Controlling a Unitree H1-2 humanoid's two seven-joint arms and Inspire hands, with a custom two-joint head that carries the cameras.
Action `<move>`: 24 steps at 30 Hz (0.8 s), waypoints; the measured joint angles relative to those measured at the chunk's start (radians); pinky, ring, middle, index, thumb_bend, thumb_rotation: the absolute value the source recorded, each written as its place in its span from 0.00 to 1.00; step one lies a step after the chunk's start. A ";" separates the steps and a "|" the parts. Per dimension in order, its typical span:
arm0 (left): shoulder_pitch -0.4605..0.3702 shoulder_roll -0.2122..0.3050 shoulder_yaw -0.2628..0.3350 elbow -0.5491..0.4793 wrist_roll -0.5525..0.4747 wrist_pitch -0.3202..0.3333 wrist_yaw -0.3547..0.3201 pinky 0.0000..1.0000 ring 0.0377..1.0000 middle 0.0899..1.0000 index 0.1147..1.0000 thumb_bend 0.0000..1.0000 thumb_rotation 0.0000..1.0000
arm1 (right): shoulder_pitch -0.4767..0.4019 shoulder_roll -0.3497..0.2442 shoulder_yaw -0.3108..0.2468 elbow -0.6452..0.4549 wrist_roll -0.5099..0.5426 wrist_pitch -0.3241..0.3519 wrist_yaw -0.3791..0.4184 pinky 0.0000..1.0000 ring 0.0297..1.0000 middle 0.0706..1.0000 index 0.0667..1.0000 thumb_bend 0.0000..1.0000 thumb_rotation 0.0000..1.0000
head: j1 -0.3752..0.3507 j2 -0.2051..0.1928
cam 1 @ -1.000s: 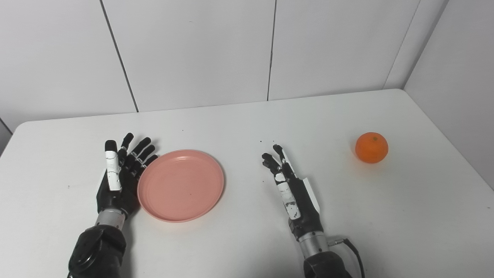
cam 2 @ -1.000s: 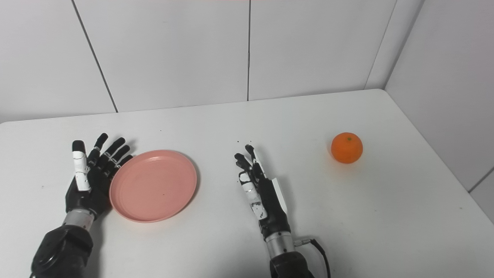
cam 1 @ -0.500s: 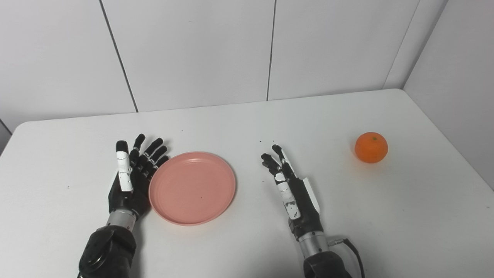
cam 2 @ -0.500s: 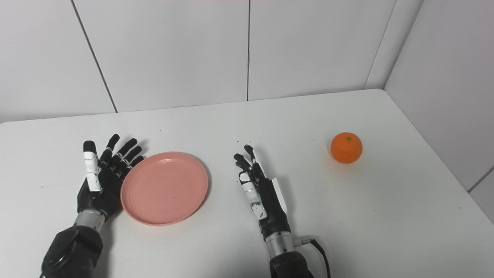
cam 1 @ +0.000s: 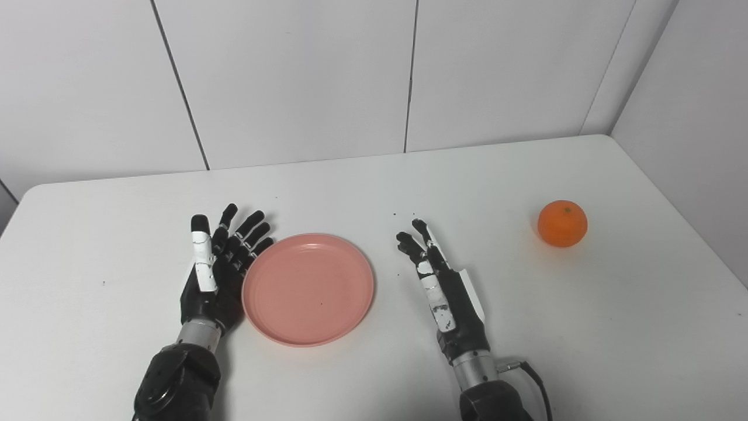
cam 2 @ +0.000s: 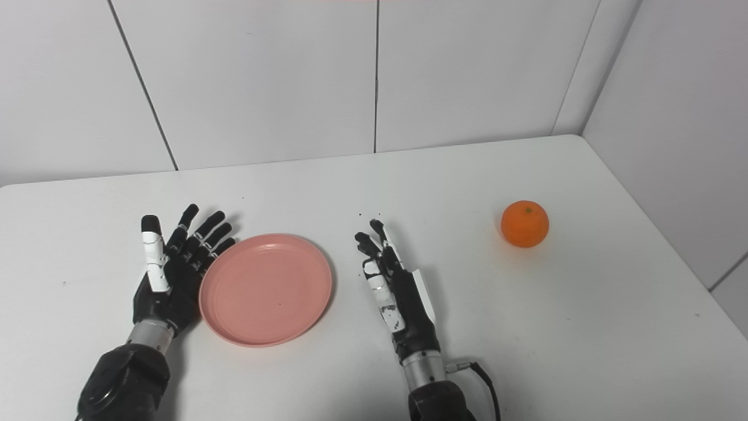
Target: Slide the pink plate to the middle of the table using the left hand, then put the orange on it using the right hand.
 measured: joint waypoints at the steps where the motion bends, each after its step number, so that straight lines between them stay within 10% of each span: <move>1: 0.003 0.000 -0.001 -0.002 0.000 0.000 0.000 0.91 0.88 0.85 0.99 0.97 0.93 | 0.001 0.000 0.000 -0.001 0.001 0.000 0.000 0.97 0.89 0.87 0.95 0.94 1.00 | 0.000 0.000; 16: 0.031 -0.021 -0.002 -0.003 0.003 -0.045 -0.008 0.91 0.89 0.86 1.00 0.97 0.94 | 0.055 -0.066 -0.046 -0.092 -0.021 0.003 -0.003 0.90 0.89 0.87 0.90 0.88 1.00 | 0.014 0.000; 24: 0.032 -0.037 -0.001 0.019 0.003 -0.085 -0.012 0.92 0.89 0.86 1.00 0.96 0.93 | 0.039 -0.089 -0.046 -0.171 -0.200 0.003 -0.034 0.87 0.85 0.85 0.89 0.78 1.00 | -0.009 -0.014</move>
